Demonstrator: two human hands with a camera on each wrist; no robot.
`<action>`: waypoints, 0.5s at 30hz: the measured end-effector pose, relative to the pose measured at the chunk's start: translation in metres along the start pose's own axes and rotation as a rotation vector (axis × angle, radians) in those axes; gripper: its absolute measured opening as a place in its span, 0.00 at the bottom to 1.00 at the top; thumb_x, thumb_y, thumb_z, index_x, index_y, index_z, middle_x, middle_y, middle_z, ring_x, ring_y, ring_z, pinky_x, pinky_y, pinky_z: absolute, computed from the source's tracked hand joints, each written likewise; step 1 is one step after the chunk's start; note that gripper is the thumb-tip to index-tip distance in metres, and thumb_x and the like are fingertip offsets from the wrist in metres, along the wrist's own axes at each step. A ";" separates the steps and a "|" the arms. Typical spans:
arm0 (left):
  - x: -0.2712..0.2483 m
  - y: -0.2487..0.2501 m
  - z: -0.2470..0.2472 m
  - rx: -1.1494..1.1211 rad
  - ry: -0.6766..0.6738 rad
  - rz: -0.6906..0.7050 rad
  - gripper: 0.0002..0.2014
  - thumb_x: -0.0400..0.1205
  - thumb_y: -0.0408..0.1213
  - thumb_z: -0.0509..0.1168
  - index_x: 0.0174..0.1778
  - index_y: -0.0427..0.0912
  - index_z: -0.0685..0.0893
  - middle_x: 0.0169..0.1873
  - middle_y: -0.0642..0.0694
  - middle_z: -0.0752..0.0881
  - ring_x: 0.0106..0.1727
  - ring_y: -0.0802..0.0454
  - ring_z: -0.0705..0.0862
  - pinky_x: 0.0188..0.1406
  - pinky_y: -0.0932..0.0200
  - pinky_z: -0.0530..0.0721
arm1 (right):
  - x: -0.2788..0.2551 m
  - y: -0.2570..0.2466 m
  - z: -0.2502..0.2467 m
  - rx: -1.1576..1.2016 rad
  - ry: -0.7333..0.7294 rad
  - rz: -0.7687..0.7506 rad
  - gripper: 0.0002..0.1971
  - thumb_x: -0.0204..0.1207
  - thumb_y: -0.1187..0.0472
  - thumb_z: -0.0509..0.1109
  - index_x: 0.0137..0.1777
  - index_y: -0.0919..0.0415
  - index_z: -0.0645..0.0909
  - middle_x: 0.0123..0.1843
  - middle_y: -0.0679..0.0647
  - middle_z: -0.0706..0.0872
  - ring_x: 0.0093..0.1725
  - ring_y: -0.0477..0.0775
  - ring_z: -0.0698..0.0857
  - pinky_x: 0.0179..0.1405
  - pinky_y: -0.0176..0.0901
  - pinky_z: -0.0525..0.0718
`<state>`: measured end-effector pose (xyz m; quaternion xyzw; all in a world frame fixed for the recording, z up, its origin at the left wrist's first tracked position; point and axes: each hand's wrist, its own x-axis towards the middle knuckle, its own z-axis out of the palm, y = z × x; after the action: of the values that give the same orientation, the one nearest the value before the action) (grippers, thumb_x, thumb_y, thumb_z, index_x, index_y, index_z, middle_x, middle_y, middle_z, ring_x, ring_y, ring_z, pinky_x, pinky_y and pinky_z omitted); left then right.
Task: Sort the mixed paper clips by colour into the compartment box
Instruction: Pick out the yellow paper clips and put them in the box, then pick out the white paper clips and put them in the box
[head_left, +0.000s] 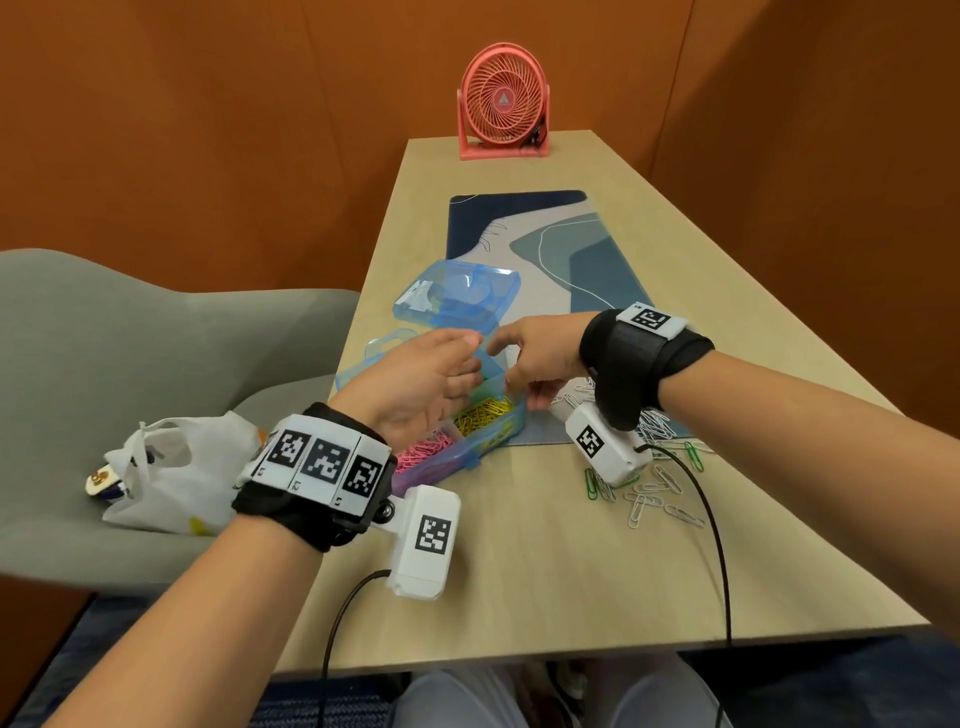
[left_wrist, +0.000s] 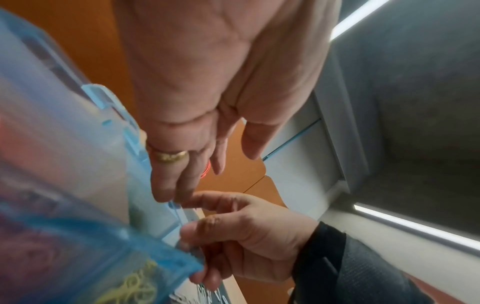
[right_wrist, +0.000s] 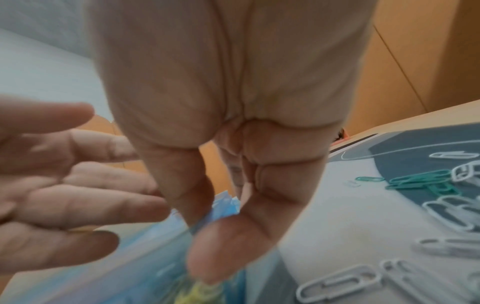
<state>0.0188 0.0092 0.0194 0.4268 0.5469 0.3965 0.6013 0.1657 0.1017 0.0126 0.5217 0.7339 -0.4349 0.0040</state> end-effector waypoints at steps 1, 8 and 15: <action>-0.002 0.001 0.000 0.029 0.014 0.018 0.15 0.86 0.40 0.57 0.69 0.42 0.74 0.65 0.41 0.78 0.69 0.47 0.77 0.70 0.51 0.73 | -0.002 0.001 -0.002 -0.001 0.037 -0.016 0.22 0.80 0.67 0.67 0.74 0.61 0.69 0.37 0.60 0.85 0.29 0.53 0.85 0.26 0.38 0.86; -0.008 -0.008 0.009 0.764 0.007 0.155 0.04 0.79 0.34 0.68 0.43 0.48 0.85 0.41 0.52 0.86 0.44 0.52 0.83 0.50 0.57 0.82 | -0.017 0.014 -0.013 -0.609 0.134 -0.068 0.12 0.73 0.60 0.74 0.56 0.53 0.85 0.50 0.49 0.86 0.48 0.54 0.84 0.50 0.42 0.83; -0.011 0.000 0.019 1.144 -0.046 0.154 0.09 0.75 0.35 0.71 0.49 0.49 0.85 0.45 0.53 0.84 0.46 0.54 0.82 0.46 0.63 0.81 | -0.030 0.044 -0.017 -0.727 0.128 -0.052 0.07 0.71 0.66 0.74 0.48 0.56 0.88 0.45 0.50 0.88 0.44 0.49 0.82 0.42 0.37 0.77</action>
<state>0.0363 -0.0032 0.0236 0.7311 0.6285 0.0711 0.2559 0.2204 0.0934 0.0092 0.4937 0.8522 -0.1123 0.1319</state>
